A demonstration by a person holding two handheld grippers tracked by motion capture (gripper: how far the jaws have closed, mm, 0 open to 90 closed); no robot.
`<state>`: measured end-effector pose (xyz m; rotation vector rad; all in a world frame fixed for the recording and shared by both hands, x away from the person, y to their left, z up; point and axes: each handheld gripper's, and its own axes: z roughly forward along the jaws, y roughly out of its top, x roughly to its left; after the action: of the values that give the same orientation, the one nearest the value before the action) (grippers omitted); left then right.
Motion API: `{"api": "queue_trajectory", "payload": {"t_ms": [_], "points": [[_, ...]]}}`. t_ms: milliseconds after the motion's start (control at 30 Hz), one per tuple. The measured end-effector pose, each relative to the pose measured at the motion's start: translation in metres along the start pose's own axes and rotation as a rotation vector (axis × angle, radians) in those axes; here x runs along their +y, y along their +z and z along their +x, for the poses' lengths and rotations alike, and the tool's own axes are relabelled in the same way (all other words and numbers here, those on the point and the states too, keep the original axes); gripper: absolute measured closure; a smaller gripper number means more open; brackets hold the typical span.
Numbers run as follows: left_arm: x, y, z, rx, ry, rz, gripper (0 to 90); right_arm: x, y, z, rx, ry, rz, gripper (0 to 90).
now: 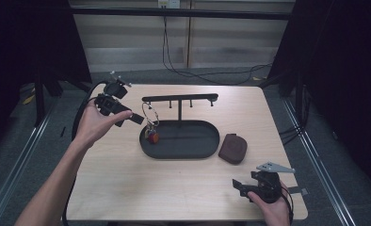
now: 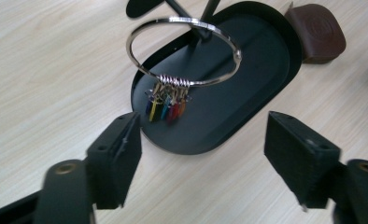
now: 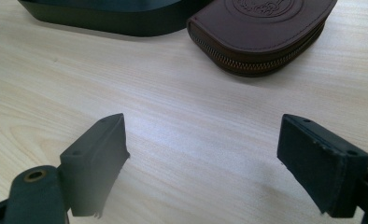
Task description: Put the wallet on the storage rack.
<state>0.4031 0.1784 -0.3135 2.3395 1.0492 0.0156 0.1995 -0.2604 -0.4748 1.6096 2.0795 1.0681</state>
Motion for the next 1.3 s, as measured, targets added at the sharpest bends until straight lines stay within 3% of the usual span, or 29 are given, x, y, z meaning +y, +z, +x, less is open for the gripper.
{"api": "queue_trajectory", "payload": {"t_ms": [133,267,333,367,500,633,733,900,1067,1300], "points": [[-0.014,0.001,0.006,-0.039,0.004,-0.02,21.2,0.001,0.002,-0.001,0.0,0.005,0.009,15.4],[-0.032,0.004,0.007,-0.034,0.017,-0.055,21.5,0.001,0.002,0.0,-0.002,0.004,0.008,15.4],[-0.042,0.008,0.007,-0.069,0.014,-0.088,20.7,0.0,0.001,-0.001,-0.004,0.004,0.005,15.4],[-0.046,0.01,0.008,-0.08,0.037,-0.079,20.4,0.0,0.001,-0.001,-0.004,0.005,0.006,15.4],[-0.061,0.022,0.008,-0.053,0.035,-0.058,20.7,0.001,0.002,0.0,-0.003,0.003,0.009,15.4],[-0.076,0.026,0.007,-0.071,0.045,-0.088,20.1,0.001,0.002,-0.001,-0.003,0.008,0.01,15.4],[-0.09,0.026,0.007,-0.07,0.026,-0.137,19.6,0.0,0.002,-0.001,-0.003,0.006,0.008,15.4],[-0.111,0.027,0.006,-0.086,0.013,-0.146,19.7,0.0,0.001,0.0,-0.007,0.007,0.009,15.4],[-0.132,0.028,0.007,-0.124,0.006,-0.202,19.7,0.001,0.002,-0.001,-0.004,0.002,0.01,15.4],[-0.155,0.028,0.003,-0.119,-0.01,-0.225,19.6,0.001,0.004,-0.002,0.0,0.013,0.024,15.8]]}}
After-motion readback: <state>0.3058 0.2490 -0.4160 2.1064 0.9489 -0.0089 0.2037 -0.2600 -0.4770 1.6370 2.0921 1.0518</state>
